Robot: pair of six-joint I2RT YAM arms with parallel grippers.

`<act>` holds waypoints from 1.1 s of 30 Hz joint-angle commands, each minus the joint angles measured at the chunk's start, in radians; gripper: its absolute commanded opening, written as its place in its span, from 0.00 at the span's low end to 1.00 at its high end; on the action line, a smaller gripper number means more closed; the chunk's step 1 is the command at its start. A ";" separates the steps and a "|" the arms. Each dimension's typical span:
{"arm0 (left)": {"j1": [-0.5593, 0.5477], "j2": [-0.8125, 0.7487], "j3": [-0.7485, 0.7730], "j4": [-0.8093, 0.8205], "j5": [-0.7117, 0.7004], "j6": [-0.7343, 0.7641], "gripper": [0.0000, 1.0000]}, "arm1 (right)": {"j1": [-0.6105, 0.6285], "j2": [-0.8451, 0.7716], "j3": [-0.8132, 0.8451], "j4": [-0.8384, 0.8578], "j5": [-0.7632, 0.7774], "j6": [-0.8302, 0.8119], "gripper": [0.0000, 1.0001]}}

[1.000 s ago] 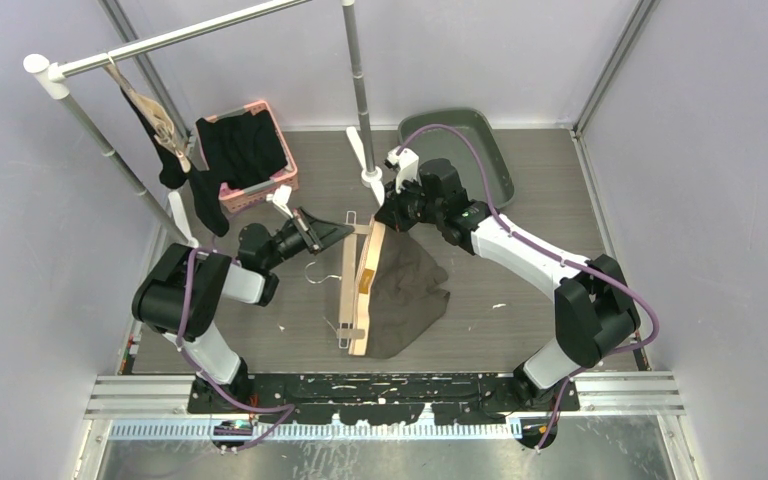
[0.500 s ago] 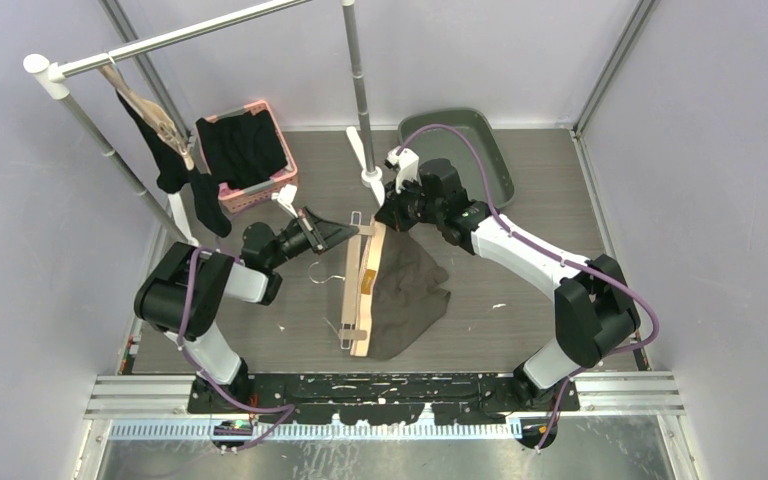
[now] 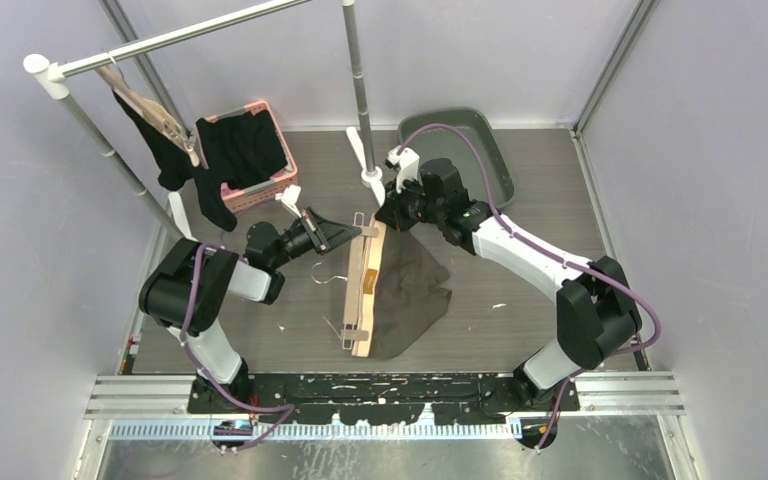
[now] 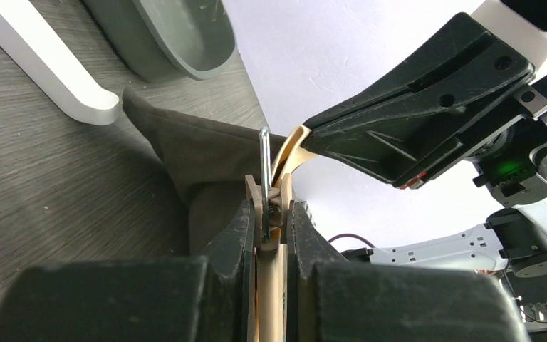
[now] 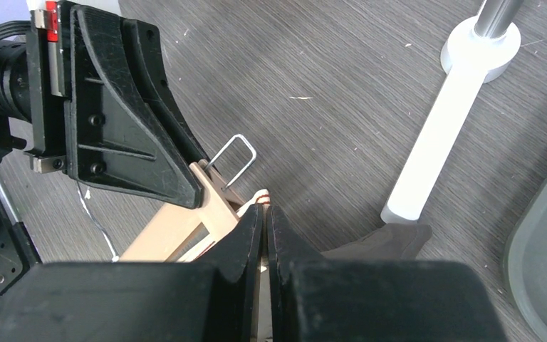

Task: Clip the underwear to the hanger
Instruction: Clamp the underwear onto the hanger.

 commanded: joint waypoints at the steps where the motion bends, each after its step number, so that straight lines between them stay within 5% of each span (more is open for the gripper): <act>1: -0.006 0.001 0.026 0.076 -0.006 0.018 0.00 | -0.007 -0.061 0.034 0.036 -0.002 -0.022 0.06; 33: -0.043 0.042 0.062 0.076 -0.014 0.015 0.04 | -0.006 -0.018 0.057 0.040 -0.019 -0.017 0.06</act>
